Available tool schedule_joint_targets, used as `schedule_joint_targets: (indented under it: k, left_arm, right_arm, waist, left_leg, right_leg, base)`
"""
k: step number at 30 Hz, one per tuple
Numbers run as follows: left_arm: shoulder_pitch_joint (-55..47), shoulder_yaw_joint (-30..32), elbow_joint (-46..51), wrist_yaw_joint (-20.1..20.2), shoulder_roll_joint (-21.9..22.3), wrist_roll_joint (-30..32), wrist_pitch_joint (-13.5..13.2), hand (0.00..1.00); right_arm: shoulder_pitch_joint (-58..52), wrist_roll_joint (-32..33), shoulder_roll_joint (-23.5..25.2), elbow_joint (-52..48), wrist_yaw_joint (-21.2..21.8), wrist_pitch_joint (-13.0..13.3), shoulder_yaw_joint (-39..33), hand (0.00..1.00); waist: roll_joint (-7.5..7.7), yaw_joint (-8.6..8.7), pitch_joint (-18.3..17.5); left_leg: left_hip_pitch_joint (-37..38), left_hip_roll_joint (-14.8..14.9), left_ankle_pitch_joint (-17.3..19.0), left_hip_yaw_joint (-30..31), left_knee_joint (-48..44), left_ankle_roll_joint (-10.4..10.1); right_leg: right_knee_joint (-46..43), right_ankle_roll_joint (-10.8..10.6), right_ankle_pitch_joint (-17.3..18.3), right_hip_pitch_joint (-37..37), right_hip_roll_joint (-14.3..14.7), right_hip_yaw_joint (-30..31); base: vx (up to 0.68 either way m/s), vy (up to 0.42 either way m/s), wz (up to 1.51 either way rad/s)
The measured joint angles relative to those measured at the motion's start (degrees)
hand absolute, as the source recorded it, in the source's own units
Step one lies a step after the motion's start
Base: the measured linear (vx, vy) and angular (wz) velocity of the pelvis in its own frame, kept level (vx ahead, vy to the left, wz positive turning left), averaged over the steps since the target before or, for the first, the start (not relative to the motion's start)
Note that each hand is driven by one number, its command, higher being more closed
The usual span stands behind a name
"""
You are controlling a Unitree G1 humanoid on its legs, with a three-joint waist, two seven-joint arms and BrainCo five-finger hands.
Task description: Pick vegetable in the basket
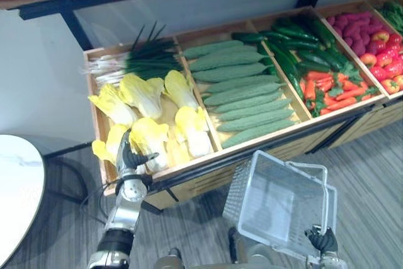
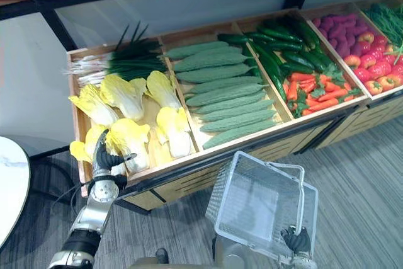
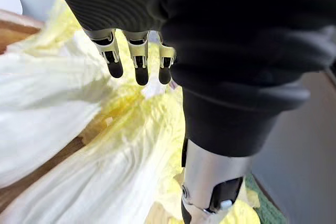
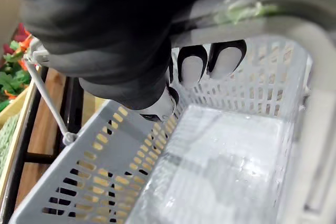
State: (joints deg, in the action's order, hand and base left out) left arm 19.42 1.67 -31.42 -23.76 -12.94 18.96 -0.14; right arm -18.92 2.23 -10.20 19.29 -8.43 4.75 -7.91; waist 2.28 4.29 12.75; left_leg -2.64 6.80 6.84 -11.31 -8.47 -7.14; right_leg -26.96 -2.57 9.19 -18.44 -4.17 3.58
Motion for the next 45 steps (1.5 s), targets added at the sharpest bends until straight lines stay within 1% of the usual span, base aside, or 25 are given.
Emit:
schedule_joint_targets:
  k: [3, 4, 7, 12, 17, 18, 22, 25, 27, 30, 31, 34, 37, 39, 42, 44, 45]
  left_arm:
    - [3.91, -0.18, -3.69, 0.0, -0.69, 2.16, 1.12, 0.0]
    - [5.04, -0.36, -5.13, 0.02, -1.03, 2.82, 1.53, 1.0]
    - [6.51, -1.22, -6.6, 0.23, -1.73, 4.51, 2.13, 1.0]
    - [9.31, -1.27, -8.8, 1.31, -2.08, 4.52, 1.98, 1.0]
    - [9.92, -0.98, -9.07, 1.24, -2.23, 3.73, -0.07, 1.0]
    - [10.02, -1.0, -9.05, 1.24, -2.48, 3.27, -0.49, 1.0]
    - [8.7, -0.35, -6.95, 0.82, -3.3, 2.18, -1.08, 1.0]
    - [5.42, 0.88, -3.26, -0.34, -3.28, 1.3, -1.38, 1.0]
    - [2.62, 1.12, 1.14, -0.99, -2.94, 0.65, -1.53, 1.0]
    - [-1.35, 1.28, 6.69, -2.46, -2.58, -0.07, -2.37, 1.0]
    - [-2.93, 1.37, 8.89, -2.74, -2.31, -0.64, -2.62, 1.0]
    - [-7.3, 2.59, 15.32, -2.94, -0.75, -2.22, -3.0, 1.0]
    - [-10.18, 2.47, 17.83, -2.86, 1.31, -3.13, -3.56, 1.0]
    - [-11.17, 2.51, 19.49, -2.84, 1.58, -3.14, -3.57, 1.0]
    - [-12.36, 2.5, 23.78, -2.89, 1.84, -3.1, -3.84, 1.0]
    - [-12.83, 2.53, 26.27, -3.04, 2.17, -3.04, -4.47, 1.0]
    - [-13.91, 2.52, 28.63, -3.6, 2.86, -3.0, -5.25, 1.0]
  right_arm:
    - [-0.01, 0.11, -0.33, -2.11, 0.12, 0.56, 1.1, 1.0]
    - [0.12, 0.54, -0.33, -3.0, 0.07, 0.74, 1.23, 1.0]
    - [0.2, 1.33, -1.1, -3.53, -0.08, 1.37, 1.04, 1.0]
    - [-0.16, 1.8, -1.42, -4.98, -0.1, 1.39, 1.22, 1.0]
    - [-0.27, 1.81, -1.41, -6.2, -0.2, 1.42, 1.14, 1.0]
    - [-0.51, 1.81, -1.42, -6.95, -0.27, 1.42, 0.95, 1.0]
    - [-0.52, 1.75, -1.41, -7.35, -0.48, 1.51, -0.94, 1.0]
    - [-0.52, 1.7, -1.39, -7.35, -1.3, 1.5, -1.73, 1.0]
    - [-0.56, 1.64, -1.36, -7.2, -1.48, 1.5, -2.41, 1.0]
    - [-0.66, 1.62, -1.23, -6.03, -1.69, 1.5, -3.33, 1.0]
    - [-0.48, 1.57, -1.23, -5.11, -1.88, 1.5, -3.53, 1.0]
    - [-0.51, 1.5, -0.66, -4.12, -1.99, 1.5, -4.64, 1.0]
    - [-0.29, 0.98, -0.03, -2.76, -2.53, 1.5, -5.14, 1.0]
    - [-0.17, 0.77, 0.35, -2.57, -2.52, 1.5, -5.14, 1.0]
    - [-0.24, 0.41, 0.8, -2.54, -2.51, 1.5, -5.38, 1.0]
    - [-0.22, 0.34, 0.83, -2.28, -2.5, 1.5, -5.42, 1.0]
    - [-0.24, -0.09, 0.96, -1.88, -2.5, 1.5, -5.47, 1.0]
  waist:
    - [0.2, 0.2, 1.06]
    - [0.21, 0.21, 1.6]
    - [0.28, 0.21, 2.5]
    - [0.2, 0.2, 2.6]
    - [-0.22, 0.16, 3.18]
    - [-0.49, 0.17, 3.45]
    - [-0.73, 0.13, 4.1]
    - [-0.84, 0.11, 4.19]
    - [-0.85, 0.12, 4.19]
    - [-0.93, 0.57, 4.19]
    - [-0.97, 1.01, 4.16]
    - [-1.15, 1.08, 4.06]
    - [-1.21, 1.06, 4.0]
    - [-1.25, 1.1, 3.98]
    - [-1.74, 1.16, 3.46]
    - [-2.14, 1.23, 2.82]
    - [-2.42, 1.26, 2.09]
  left_leg:
    - [-1.72, 0.18, 0.0, -0.34, -0.68, 0.0]
    - [-2.05, 0.17, -0.03, -0.66, -1.2, -0.02]
    - [-2.44, 0.39, -0.02, -3.08, -2.44, -0.01]
    - [-2.73, 0.43, 0.13, -3.2, -2.57, 0.17]
    - [-2.75, 0.88, 0.27, -3.41, -2.45, 0.34]
    - [-2.67, 0.89, 0.27, -3.4, -2.38, 0.35]
    - [-2.37, 0.7, 0.2, -3.14, -2.0, 0.38]
    - [-1.23, 0.32, 0.13, -3.05, -1.4, 0.37]
    - [-0.67, 0.06, -0.08, -2.92, -0.72, 0.55]
    - [0.64, -0.28, -0.87, -1.55, 0.69, 0.61]
    - [0.84, -0.31, -1.03, -0.96, 0.89, 0.69]
    - [2.13, -0.91, -1.5, -0.11, 2.34, 0.88]
    - [2.93, -0.99, -1.52, 0.03, 2.44, 0.91]
    - [2.97, -0.99, -1.52, 0.14, 2.39, 0.91]
    - [3.36, -0.93, -1.51, 0.13, 2.41, 0.91]
    - [3.51, -0.92, -1.51, 0.13, 2.42, 0.91]
    - [3.69, -0.87, -1.5, 0.07, 2.42, 0.92]
  right_leg:
    - [-0.36, 0.06, -0.04, -1.6, 0.1, -0.02]
    - [-0.47, 0.07, -0.05, -1.98, 0.09, 0.13]
    - [-0.66, 0.07, -0.04, -2.0, -0.03, 0.52]
    - [-0.57, 0.07, -0.05, -2.15, -0.13, 0.47]
    - [-0.24, -0.01, -0.09, -2.08, -0.1, 0.46]
    - [-0.34, -0.02, -0.1, -1.94, -0.09, 0.41]
    - [-0.12, -0.06, -0.06, -1.66, -0.11, 0.1]
    - [0.25, -0.24, 0.08, -0.73, -0.14, -0.09]
    - [0.5, -0.32, 0.12, -0.19, -0.31, -0.29]
    - [1.73, -0.32, 0.12, 1.76, -0.71, -1.25]
    - [2.14, -0.33, 0.12, 2.45, -0.8, -1.91]
    - [2.43, -0.63, 0.3, 3.49, -0.92, -2.15]
    - [2.61, -0.69, 0.26, 4.42, -0.94, -2.15]
    - [2.57, -0.7, 0.26, 4.45, -0.91, -2.14]
    - [2.57, -0.7, 0.25, 4.74, -0.74, -1.99]
    - [2.62, -0.72, 0.23, 4.84, -0.66, -1.84]
    - [2.64, -0.74, 0.18, 4.92, -0.53, -1.6]
  base:
    - [0.01, -0.001, -0.01]
    - [0.05, 0.0, -0.04]
    - [0.02, 0.01, -0.03]
    - [-0.01, -0.002, 0.0]
    - [-0.02, -0.007, 0.0]
    - [0.0, 0.0, 0.0]
    - [0.03, 0.006, 0.03]
    - [0.05, 0.023, 0.0]
    - [0.01, 0.009, 0.05]
    - [0.01, 0.017, 0.22]
    - [-0.01, -0.003, 0.25]
    - [-0.01, -0.002, 0.12]
    - [0.0, 0.0, 0.0]
    - [0.0, 0.0, 0.0]
    - [0.0, -0.008, -0.02]
    - [0.0, -0.008, -0.05]
    - [0.0, -0.007, -0.06]
